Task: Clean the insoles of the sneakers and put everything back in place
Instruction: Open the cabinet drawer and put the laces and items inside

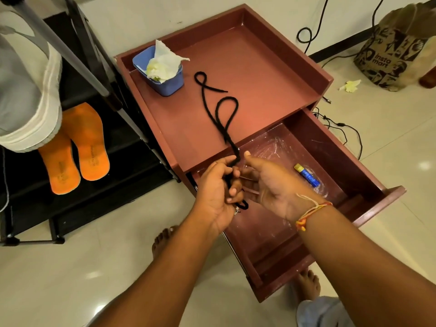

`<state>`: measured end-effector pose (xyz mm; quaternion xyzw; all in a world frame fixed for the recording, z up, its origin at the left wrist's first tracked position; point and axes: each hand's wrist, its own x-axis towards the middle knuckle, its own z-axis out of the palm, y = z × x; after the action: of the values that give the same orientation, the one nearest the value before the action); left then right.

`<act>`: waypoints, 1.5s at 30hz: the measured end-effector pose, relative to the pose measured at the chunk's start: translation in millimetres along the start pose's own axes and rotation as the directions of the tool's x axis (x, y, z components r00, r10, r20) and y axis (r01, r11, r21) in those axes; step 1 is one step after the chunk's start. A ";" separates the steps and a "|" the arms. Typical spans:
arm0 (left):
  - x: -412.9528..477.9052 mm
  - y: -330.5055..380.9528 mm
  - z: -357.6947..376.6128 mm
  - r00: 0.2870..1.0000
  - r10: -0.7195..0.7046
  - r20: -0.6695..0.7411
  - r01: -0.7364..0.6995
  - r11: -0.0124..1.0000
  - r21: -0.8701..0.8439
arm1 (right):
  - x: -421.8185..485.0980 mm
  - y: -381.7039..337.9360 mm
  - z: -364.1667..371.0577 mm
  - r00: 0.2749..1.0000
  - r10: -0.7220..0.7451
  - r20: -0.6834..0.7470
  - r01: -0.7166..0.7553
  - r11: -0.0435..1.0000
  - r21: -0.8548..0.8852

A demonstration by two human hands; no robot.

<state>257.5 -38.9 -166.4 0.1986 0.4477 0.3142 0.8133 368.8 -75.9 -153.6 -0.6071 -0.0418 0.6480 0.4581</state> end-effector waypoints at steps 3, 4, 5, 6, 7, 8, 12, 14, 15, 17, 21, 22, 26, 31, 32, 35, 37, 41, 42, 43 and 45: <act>0.0 0.3 -2.7 1.000 0.012 -0.011 -0.011 0.999 0.043 | 3.4 -0.8 6.3 1.000 -0.011 -0.027 0.011 1.000 -0.007; 0.1 1.0 -3.6 1.000 0.015 -0.020 -0.013 0.998 0.054 | 4.3 -0.6 8.0 0.999 -0.013 -0.042 0.012 1.000 -0.019; 0.2 1.5 -4.8 0.999 0.013 -0.029 -0.011 0.998 0.057 | 5.1 -0.4 9.5 0.998 -0.017 -0.061 0.016 1.000 -0.020; -0.3 2.0 -5.8 1.000 0.007 -0.030 -0.005 0.999 0.047 | 5.5 -0.2 10.4 0.996 -0.023 -0.085 0.023 1.000 -0.008; -1.1 2.7 -6.4 1.000 -0.001 -0.026 0.002 1.000 0.027 | 6.4 0.5 10.0 0.994 -0.030 -0.108 0.031 1.000 0.003; -2.5 3.7 -6.6 1.000 -0.011 -0.018 0.011 1.000 0.003 | 8.0 2.4 9.2 0.991 -0.034 -0.128 0.037 0.999 0.017; -5.2 6.8 -5.1 0.999 -0.052 0.010 0.053 0.993 -0.103 | 6.4 3.0 12.2 0.993 -0.040 -0.114 0.049 0.996 0.073; -4.8 7.7 -5.5 0.997 -0.066 0.034 0.071 0.982 -0.173 | 6.2 3.1 13.4 0.998 -0.026 -0.055 0.029 0.999 0.045; -4.3 7.7 -6.3 0.996 -0.075 0.051 0.084 0.976 -0.201 | 6.4 3.2 14.7 1.000 -0.018 -0.016 0.018 0.999 0.040; -3.4 7.6 -7.6 0.993 -0.091 0.082 0.107 0.969 -0.223 | 9.2 5.1 16.0 1.000 0.015 -0.007 -0.015 0.999 0.036; -1.0 12.1 -11.2 0.999 -0.032 -0.009 0.029 0.978 -0.208 | 13.7 -3.6 11.4 0.999 0.001 -0.051 0.010 0.977 0.215; 0.4 14.8 -12.9 0.998 -0.006 -0.057 -0.005 0.980 -0.197 | 14.8 -7.8 7.5 0.997 -0.026 -0.079 0.045 0.964 0.263; 6.8 24.1 -20.3 0.971 0.095 -0.217 -0.130 0.980 -0.150 | 16.2 -25.5 -14.1 0.978 -0.151 -0.146 0.202 0.866 0.458; 8.3 24.0 -20.4 0.881 0.379 -0.284 -0.308 0.914 0.264 | 16.9 -42.5 -39.1 0.950 -0.226 -0.217 0.313 0.711 0.630; 8.1 22.7 -19.3 0.869 0.413 -0.271 -0.325 0.891 0.316 | 16.1 -44.9 -43.3 0.943 -0.237 -0.233 0.332 0.699 0.634; 8.1 19.3 -17.7 0.864 0.440 -0.244 -0.319 0.854 0.412 | 10.8 -50.1 -51.3 0.919 -0.298 -0.257 0.394 0.697 0.599; 9.4 16.8 -18.8 0.874 0.432 -0.223 -0.282 0.825 0.490 | 5.2 -53.2 -52.9 0.899 -0.379 -0.217 0.433 0.702 0.565; 11.4 9.2 -16.4 0.908 0.409 -0.094 -0.255 0.715 0.650 | -7.8 -56.1 -49.7 0.850 -0.525 0.055 0.462 0.790 0.403; 11.4 7.4 -15.1 0.909 0.415 -0.044 -0.273 0.671 0.689 | -10.0 -54.1 -47.1 0.842 -0.526 0.121 0.470 0.825 0.314; 10.0 6.6 -12.5 0.907 0.420 0.001 -0.297 0.641 0.708 | -12.5 -51.3 -43.1 0.840 -0.517 0.167 0.489 0.853 0.184; 5.9 6.7 -6.9 0.925 0.377 0.053 -0.311 0.669 0.676 | -13.2 -43.2 -34.0 0.837 -0.501 0.222 0.538 0.829 -0.156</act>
<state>251.7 -29.7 -169.5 0.5447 0.5213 0.2875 0.5907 418.2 -76.5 -126.2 -0.5599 -0.3137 0.5399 0.5447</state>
